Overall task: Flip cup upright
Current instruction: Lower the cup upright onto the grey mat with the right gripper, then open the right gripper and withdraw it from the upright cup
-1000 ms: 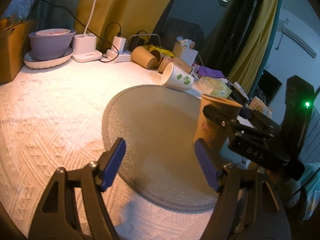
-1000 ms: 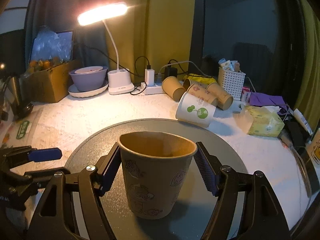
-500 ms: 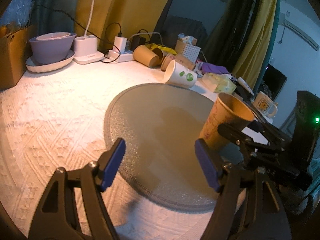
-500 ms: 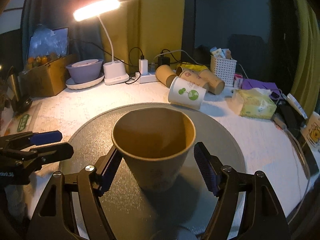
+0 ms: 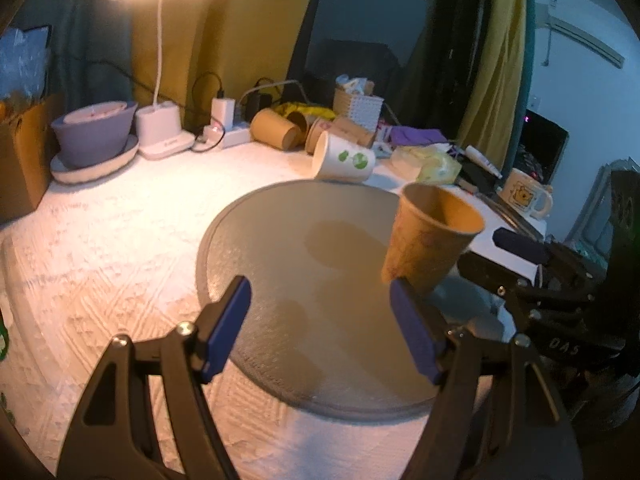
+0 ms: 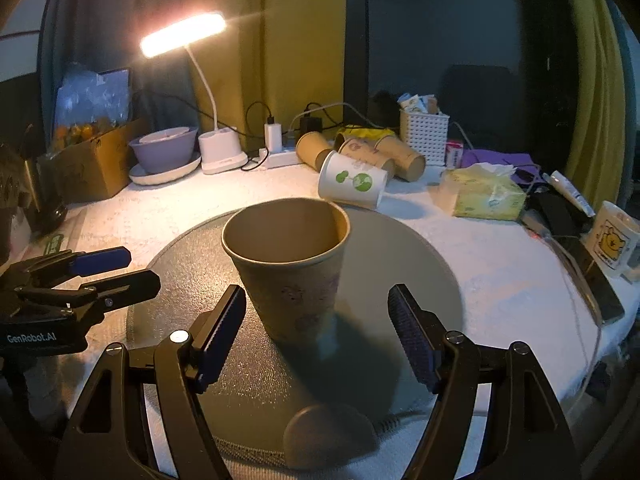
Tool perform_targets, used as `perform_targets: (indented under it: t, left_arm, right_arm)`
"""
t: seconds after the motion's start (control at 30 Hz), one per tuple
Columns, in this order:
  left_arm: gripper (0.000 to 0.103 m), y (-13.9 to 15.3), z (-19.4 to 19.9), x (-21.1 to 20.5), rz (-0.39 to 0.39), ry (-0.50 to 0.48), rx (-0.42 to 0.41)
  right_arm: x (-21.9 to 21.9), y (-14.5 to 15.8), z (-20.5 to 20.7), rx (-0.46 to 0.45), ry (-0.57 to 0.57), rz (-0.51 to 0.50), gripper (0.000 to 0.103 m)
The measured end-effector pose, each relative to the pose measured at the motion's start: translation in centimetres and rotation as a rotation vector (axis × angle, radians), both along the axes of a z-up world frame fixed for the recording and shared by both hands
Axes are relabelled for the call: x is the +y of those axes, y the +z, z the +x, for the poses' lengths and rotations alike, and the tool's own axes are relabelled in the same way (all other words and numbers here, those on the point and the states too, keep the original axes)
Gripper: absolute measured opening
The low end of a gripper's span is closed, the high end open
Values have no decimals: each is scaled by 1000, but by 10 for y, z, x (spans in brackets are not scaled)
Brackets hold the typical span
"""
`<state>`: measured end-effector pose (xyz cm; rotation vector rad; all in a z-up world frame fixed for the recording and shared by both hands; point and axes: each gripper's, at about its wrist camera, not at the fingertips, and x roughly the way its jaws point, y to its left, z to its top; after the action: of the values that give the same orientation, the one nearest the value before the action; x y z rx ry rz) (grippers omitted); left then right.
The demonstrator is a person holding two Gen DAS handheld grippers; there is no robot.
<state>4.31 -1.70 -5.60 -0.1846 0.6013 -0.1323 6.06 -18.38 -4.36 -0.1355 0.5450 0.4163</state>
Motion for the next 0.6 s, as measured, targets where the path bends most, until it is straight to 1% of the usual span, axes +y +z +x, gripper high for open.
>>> perform_targets:
  t: [0.1,0.23,0.6]
  left_arm:
    - [73,11,-8,-7,28,-8,-49]
    - [73,23,-16,-12,44,-19,-95]
    - [73,51,-38,-18,37,-36,-203]
  right_arm:
    - [-3,7,-5,-19,-6,1,76]
    - [-6,19,-13,-43,-14,2,76]
    - [-8,49,-37,-110,-22,-5,76]
